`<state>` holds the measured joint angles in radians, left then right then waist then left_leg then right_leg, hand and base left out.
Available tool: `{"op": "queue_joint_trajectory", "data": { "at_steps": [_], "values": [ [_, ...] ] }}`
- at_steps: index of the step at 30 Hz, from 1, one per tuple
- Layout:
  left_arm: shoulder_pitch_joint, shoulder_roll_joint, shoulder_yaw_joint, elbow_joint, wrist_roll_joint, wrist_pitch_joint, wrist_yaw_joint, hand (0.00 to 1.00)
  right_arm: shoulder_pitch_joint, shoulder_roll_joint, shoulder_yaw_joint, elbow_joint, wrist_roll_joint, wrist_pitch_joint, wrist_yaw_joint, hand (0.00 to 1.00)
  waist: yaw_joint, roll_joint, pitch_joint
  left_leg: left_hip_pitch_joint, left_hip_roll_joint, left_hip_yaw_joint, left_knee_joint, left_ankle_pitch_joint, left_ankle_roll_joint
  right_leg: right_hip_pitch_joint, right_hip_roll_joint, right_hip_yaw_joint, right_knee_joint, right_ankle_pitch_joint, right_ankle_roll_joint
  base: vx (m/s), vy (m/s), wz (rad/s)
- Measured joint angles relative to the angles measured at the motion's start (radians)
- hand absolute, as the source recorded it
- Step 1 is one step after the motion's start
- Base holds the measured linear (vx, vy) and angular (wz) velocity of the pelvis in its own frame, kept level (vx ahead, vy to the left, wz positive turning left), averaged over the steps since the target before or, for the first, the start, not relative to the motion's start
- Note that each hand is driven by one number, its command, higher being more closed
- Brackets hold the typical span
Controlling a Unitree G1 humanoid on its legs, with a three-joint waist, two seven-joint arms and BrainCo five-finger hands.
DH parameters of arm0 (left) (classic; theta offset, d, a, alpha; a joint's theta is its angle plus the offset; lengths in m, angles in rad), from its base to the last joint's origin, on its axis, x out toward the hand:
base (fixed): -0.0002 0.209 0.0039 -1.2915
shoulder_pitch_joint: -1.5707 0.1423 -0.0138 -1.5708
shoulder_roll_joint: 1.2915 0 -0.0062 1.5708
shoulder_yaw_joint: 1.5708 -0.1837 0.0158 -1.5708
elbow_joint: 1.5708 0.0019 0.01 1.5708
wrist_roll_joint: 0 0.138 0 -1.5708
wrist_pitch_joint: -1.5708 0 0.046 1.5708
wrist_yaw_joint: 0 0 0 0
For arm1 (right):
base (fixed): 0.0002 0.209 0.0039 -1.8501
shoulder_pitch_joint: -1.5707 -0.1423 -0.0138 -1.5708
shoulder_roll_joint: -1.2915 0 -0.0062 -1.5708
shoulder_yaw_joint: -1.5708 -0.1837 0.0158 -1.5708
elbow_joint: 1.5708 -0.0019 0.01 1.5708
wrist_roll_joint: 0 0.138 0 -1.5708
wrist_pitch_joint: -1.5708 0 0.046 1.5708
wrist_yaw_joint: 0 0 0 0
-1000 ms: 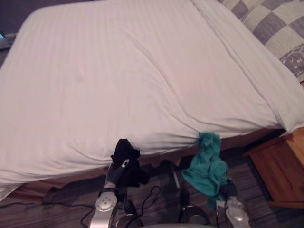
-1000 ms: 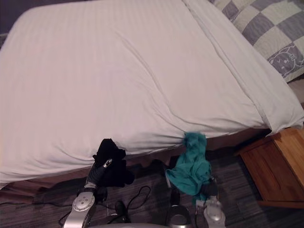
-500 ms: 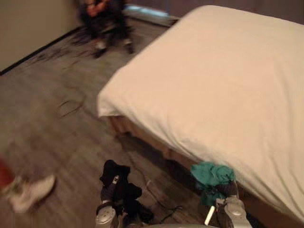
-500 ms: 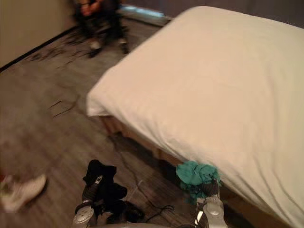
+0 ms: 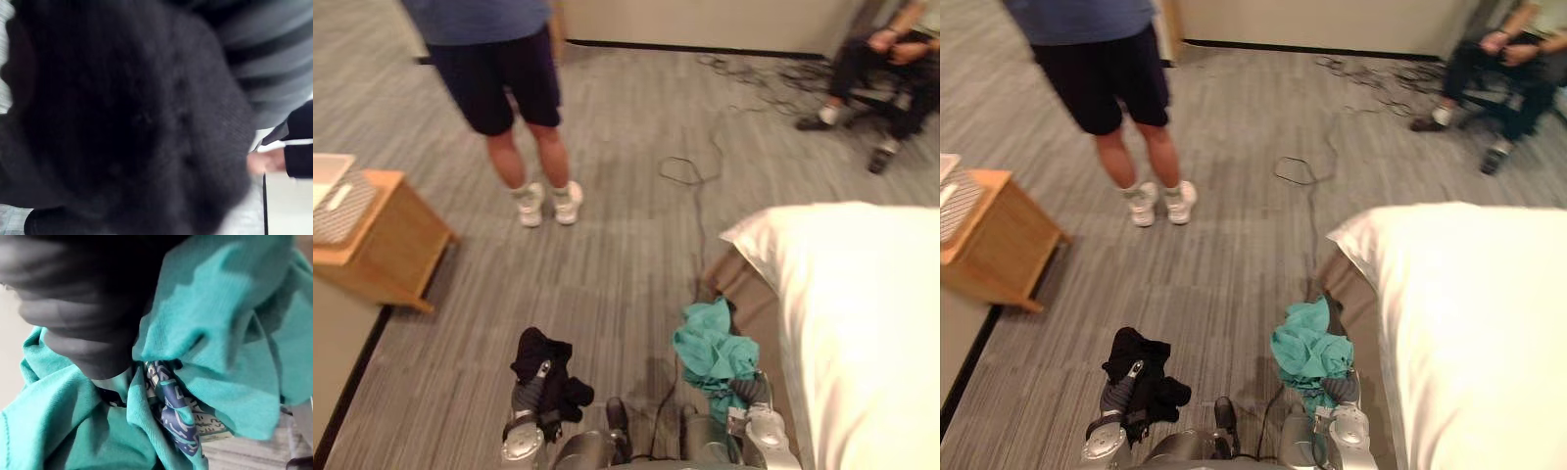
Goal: Tidy the bed and pick cloth on bed and put in laundry
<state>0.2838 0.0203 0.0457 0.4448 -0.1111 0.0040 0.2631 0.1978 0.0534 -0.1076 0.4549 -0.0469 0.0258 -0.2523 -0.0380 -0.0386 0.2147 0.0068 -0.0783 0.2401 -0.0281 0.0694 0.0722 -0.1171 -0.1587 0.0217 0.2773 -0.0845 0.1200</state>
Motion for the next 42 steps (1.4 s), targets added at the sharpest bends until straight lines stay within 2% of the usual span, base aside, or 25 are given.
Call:
{"op": "queue_joint_trajectory", "data": {
  "at_steps": [1, 10, 14, 16, 17, 19, 20, 21, 22, 24, 27, 28, 29, 30, 31, 32, 33, 34, 35, 36, 38, 39, 40, 41, 42],
  "values": [
    [-0.039, -0.057, -0.054, 0.125, -0.014, -0.011, -0.022, 1.00, 0.103, 0.016, 0.005, 0.043, 0.039, 0.000, -0.008, 1.00, 0.054, 0.038, -0.084, 0.071, 0.066, 0.033, -0.074, -0.012, -0.043, 0.163, 0.071, -0.023, -0.277, 0.100, -0.044, 0.04, -0.020, -0.04],
    [-0.045, -0.055, -0.032, 0.159, -0.012, -0.008, -0.022, 1.00, 0.095, 0.013, -0.009, 0.086, 0.038, 0.004, -0.005, 1.00, 0.055, 0.031, -0.089, 0.077, 0.072, 0.044, -0.074, -0.018, -0.050, 0.163, 0.078, -0.014, -0.272, 0.086, -0.046, 0.00, 0.000, -0.04],
    [-0.051, -0.053, 0.047, 0.195, -0.002, -0.003, -0.021, 1.00, 0.062, -0.003, -0.041, 0.146, 0.036, 0.024, 0.008, 1.00, 0.050, 0.030, -0.091, 0.079, 0.085, 0.071, -0.073, -0.041, -0.068, 0.153, 0.097, 0.009, -0.261, 0.076, -0.057, 0.00, -0.031, -0.22],
    [-0.062, -0.057, 0.089, 0.197, 0.007, 0.014, -0.021, 1.00, 0.055, -0.022, -0.046, 0.160, 0.036, 0.031, 0.015, 1.00, 0.053, 0.042, -0.078, 0.044, 0.108, 0.086, 0.010, -0.098, -0.095, 0.144, 0.100, -0.009, -0.233, 0.058, -0.073, 0.07, -0.075, -0.03],
    [-0.066, -0.065, 0.127, 0.193, 0.011, 0.016, -0.021, 1.00, 0.052, -0.034, -0.046, 0.156, 0.036, 0.040, 0.017, 1.00, 0.055, 0.039, -0.062, 0.012, 0.147, 0.095, 0.146, -0.166, -0.123, 0.149, 0.106, -0.057, -0.186, 0.023, -0.090, 0.08, -0.139, -0.11],
    [-0.056, -0.067, 0.165, 0.192, 0.013, 0.023, -0.018, 1.00, 0.050, -0.060, -0.038, 0.146, 0.034, 0.048, 0.018, 1.00, 0.060, 0.074, -0.043, -0.039, 0.222, 0.107, 0.343, -0.271, -0.194, 0.174, 0.124, -0.088, -0.170, -0.014, -0.103, 0.08, -0.116, -0.14],
    [-0.056, -0.066, 0.183, 0.191, 0.013, 0.030, -0.016, 1.00, 0.047, -0.071, -0.040, 0.141, 0.033, 0.051, 0.017, 1.00, 0.058, 0.081, -0.038, -0.074, 0.249, 0.113, 0.449, -0.268, -0.235, 0.207, 0.132, -0.085, -0.210, -0.019, -0.112, 0.11, -0.012, 0.09],
    [-0.062, -0.058, 0.191, 0.189, 0.013, 0.032, -0.016, 1.00, 0.039, -0.071, -0.045, 0.140, 0.031, 0.052, 0.017, 1.00, 0.056, 0.075, -0.032, -0.111, 0.263, 0.110, 0.522, -0.230, -0.229, 0.220, 0.124, -0.088, -0.222, -0.018, -0.114, 0.16, -0.046, 0.23],
    [-0.067, -0.058, 0.181, 0.180, 0.013, 0.032, -0.019, 1.00, 0.023, -0.077, -0.054, 0.139, 0.030, 0.060, 0.015, 1.00, 0.057, 0.053, -0.014, -0.179, 0.267, 0.125, 0.583, -0.255, -0.193, 0.227, 0.095, -0.094, -0.231, -0.018, -0.114, 0.12, -0.064, 0.33],
    [-0.068, -0.058, 0.151, 0.153, 0.015, 0.033, -0.023, 1.00, -0.002, -0.103, -0.079, 0.138, 0.028, 0.065, 0.015, 1.00, 0.056, 0.063, -0.002, -0.252, 0.253, 0.143, 0.529, -0.257, -0.177, 0.233, 0.062, -0.117, -0.240, -0.033, -0.101, 0.19, -0.014, 0.35],
    [-0.067, -0.057, 0.143, 0.094, 0.034, 0.032, -0.025, 1.00, -0.017, -0.121, -0.088, 0.137, 0.028, 0.065, 0.011, 1.00, 0.068, 0.068, 0.003, -0.294, 0.216, 0.193, 0.234, -0.186, -0.173, 0.274, 0.032, -0.166, -0.272, -0.072, -0.071, 0.33, 0.093, 0.41],
    [-0.066, -0.057, 0.142, 0.085, 0.044, 0.033, -0.030, 1.00, -0.017, -0.121, -0.097, 0.138, 0.026, 0.066, 0.011, 1.00, 0.090, 0.076, 0.002, -0.288, 0.218, 0.199, 0.172, -0.168, -0.154, 0.290, 0.040, -0.167, -0.272, -0.097, -0.055, 0.55, 0.206, 0.07],
    [-0.064, -0.055, 0.144, 0.085, 0.046, 0.037, -0.035, 1.00, -0.017, -0.121, -0.100, 0.142, 0.022, 0.068, 0.013, 1.00, 0.107, 0.061, 0.007, -0.279, 0.210, 0.188, 0.180, -0.103, -0.105, 0.316, 0.025, -0.168, -0.267, -0.126, -0.040, 0.51, 0.190, -0.03],
    [-0.058, -0.051, 0.147, 0.077, 0.046, 0.040, -0.040, 1.00, -0.014, -0.107, -0.100, 0.147, 0.007, 0.068, 0.017, 1.00, 0.109, 0.028, -0.001, -0.275, 0.183, 0.188, 0.219, -0.096, -0.091, 0.337, -0.012, -0.179, -0.242, -0.148, -0.003, 0.60, 0.132, 0.09],
    [-0.049, -0.052, 0.142, 0.076, 0.047, 0.044, -0.044, 1.00, -0.016, -0.099, -0.099, 0.151, -0.005, 0.068, 0.019, 1.00, 0.108, 0.000, 0.000, -0.276, 0.164, 0.182, 0.262, -0.117, -0.057, 0.324, -0.039, -0.188, -0.150, -0.176, 0.032, 0.59, 0.124, 0.19],
    [-0.052, -0.049, 0.132, 0.073, 0.054, 0.053, -0.049, 1.00, -0.030, -0.096, -0.098, 0.156, -0.005, 0.068, 0.023, 1.00, 0.105, -0.007, 0.005, -0.268, 0.164, 0.175, 0.304, -0.162, -0.026, 0.225, -0.064, -0.178, 0.103, -0.178, 0.064, 0.69, 0.172, 0.21],
    [-0.058, -0.030, 0.110, 0.074, 0.055, 0.056, -0.050, 1.00, -0.045, -0.090, -0.096, 0.159, -0.005, 0.068, 0.033, 1.00, 0.098, -0.018, 0.021, -0.218, 0.156, 0.165, 0.303, -0.198, -0.023, 0.098, -0.096, -0.164, 0.410, -0.073, 0.106, 0.55, 0.188, 0.19],
    [-0.062, -0.025, 0.096, 0.074, 0.055, 0.061, -0.050, 1.00, -0.049, -0.087, -0.095, 0.160, -0.005, 0.068, 0.038, 1.00, 0.093, -0.024, 0.032, -0.181, 0.151, 0.154, 0.296, -0.210, -0.022, 0.048, -0.109, -0.154, 0.541, -0.044, 0.116, 0.55, 0.163, 0.46],
    [-0.067, -0.003, 0.069, 0.075, 0.055, 0.068, -0.046, 1.00, -0.053, -0.081, -0.095, 0.160, -0.005, 0.068, 0.039, 1.00, 0.070, -0.025, 0.053, -0.095, 0.141, 0.117, 0.266, -0.231, -0.024, 0.000, -0.124, -0.175, 0.704, -0.062, 0.085, 0.46, 0.106, 0.61],
    [-0.066, 0.004, 0.060, 0.074, 0.055, 0.068, -0.046, 1.00, -0.053, -0.080, -0.092, 0.158, -0.005, 0.068, 0.039, 1.00, 0.058, -0.013, 0.063, -0.047, 0.141, 0.102, 0.243, -0.235, -0.021, -0.016, -0.129, -0.206, 0.735, -0.081, 0.061, 0.61, 0.100, 0.81],
    [-0.075, 0.014, 0.038, 0.067, 0.055, 0.067, -0.043, 1.00, -0.053, -0.078, -0.077, 0.139, -0.005, 0.067, 0.040, 1.00, 0.046, -0.007, 0.066, 0.097, 0.148, 0.054, 0.152, -0.246, -0.032, -0.104, -0.142, -0.327, 0.646, -0.130, -0.010, 0.64, 0.017, 0.67],
    [-0.084, 0.016, 0.032, 0.065, 0.055, 0.065, -0.044, 1.00, -0.055, -0.078, -0.077, 0.128, -0.005, 0.067, 0.040, 1.00, 0.046, -0.007, 0.066, 0.114, 0.151, 0.041, 0.140, -0.248, -0.037, -0.137, -0.142, -0.353, 0.580, -0.135, -0.019, 0.62, -0.104, 0.72],
    [-0.108, 0.014, 0.027, 0.066, 0.055, 0.065, -0.045, 1.00, -0.064, -0.079, -0.079, 0.104, -0.005, 0.065, 0.040, 1.00, 0.040, -0.004, 0.068, 0.130, 0.161, 0.022, 0.131, -0.254, -0.046, -0.191, -0.132, -0.389, 0.394, -0.127, -0.027, 0.60, -0.202, 0.86],
    [-0.125, 0.010, 0.026, 0.068, 0.055, 0.064, -0.044, 1.00, -0.083, -0.080, -0.080, 0.097, -0.005, 0.066, 0.040, 1.00, 0.027, 0.010, 0.077, 0.151, 0.187, 0.004, 0.131, -0.271, -0.075, -0.215, -0.097, -0.398, 0.142, -0.064, -0.042, 0.74, -0.311, 0.86],
    [-0.131, 0.010, 0.026, 0.068, 0.055, 0.064, -0.044, 1.00, -0.085, -0.079, -0.080, 0.095, -0.005, 0.066, 0.041, 1.00, 0.023, 0.014, 0.080, 0.163, 0.198, 0.000, 0.132, -0.279, -0.089, -0.225, -0.081, -0.380, 0.023, -0.021, -0.038, 0.64, -0.309, 0.74]
  ]
}}
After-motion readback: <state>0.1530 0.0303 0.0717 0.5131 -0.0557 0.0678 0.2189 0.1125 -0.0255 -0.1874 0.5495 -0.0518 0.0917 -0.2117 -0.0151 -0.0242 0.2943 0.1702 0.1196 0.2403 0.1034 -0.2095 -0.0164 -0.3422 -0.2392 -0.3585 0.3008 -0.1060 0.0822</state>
